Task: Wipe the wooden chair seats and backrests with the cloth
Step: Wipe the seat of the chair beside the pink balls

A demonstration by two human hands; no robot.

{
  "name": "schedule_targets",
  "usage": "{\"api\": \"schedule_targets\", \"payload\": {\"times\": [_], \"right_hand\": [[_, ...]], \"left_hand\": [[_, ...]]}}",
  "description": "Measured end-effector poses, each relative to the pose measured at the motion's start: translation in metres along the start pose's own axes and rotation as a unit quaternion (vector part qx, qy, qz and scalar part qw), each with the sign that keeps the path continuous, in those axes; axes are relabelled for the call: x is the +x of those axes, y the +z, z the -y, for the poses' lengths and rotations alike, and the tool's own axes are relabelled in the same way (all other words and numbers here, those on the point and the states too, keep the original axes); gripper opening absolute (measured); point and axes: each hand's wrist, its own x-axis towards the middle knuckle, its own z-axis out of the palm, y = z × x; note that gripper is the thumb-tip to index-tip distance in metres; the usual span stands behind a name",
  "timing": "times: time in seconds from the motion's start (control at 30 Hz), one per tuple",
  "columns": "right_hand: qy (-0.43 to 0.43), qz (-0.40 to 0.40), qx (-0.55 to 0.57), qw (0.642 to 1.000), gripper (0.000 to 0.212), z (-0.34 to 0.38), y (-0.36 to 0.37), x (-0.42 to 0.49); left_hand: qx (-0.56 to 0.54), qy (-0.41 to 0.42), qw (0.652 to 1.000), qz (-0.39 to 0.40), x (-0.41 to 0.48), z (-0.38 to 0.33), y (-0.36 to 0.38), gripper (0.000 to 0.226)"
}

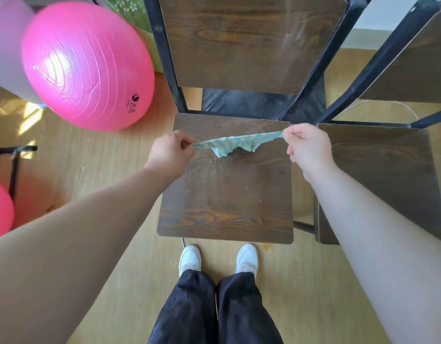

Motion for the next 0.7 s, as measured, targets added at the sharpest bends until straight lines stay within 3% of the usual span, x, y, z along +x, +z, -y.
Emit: {"api": "schedule_targets", "payload": {"times": [0.27, 0.4, 0.53, 0.7], "right_hand": [[0.054, 0.114, 0.057, 0.99, 0.011, -0.059, -0.016, -0.065], [0.117, 0.142, 0.02, 0.983, 0.012, -0.108, -0.007, -0.092], [0.17, 0.139, -0.003, 0.976, 0.009, -0.13, 0.002, -0.102], [0.154, 0.119, -0.004, 0.981, 0.012, -0.118, 0.018, -0.075]], "left_hand": [[0.062, 0.004, 0.996, 0.072, -0.05, 0.03, 0.032, 0.011], [0.088, -0.016, 0.986, 0.138, -0.077, 0.058, 0.062, 0.013], [0.092, -0.037, 0.98, 0.171, -0.088, 0.073, 0.078, 0.011], [0.068, -0.062, 0.987, 0.135, -0.062, 0.07, 0.08, 0.012]]}}
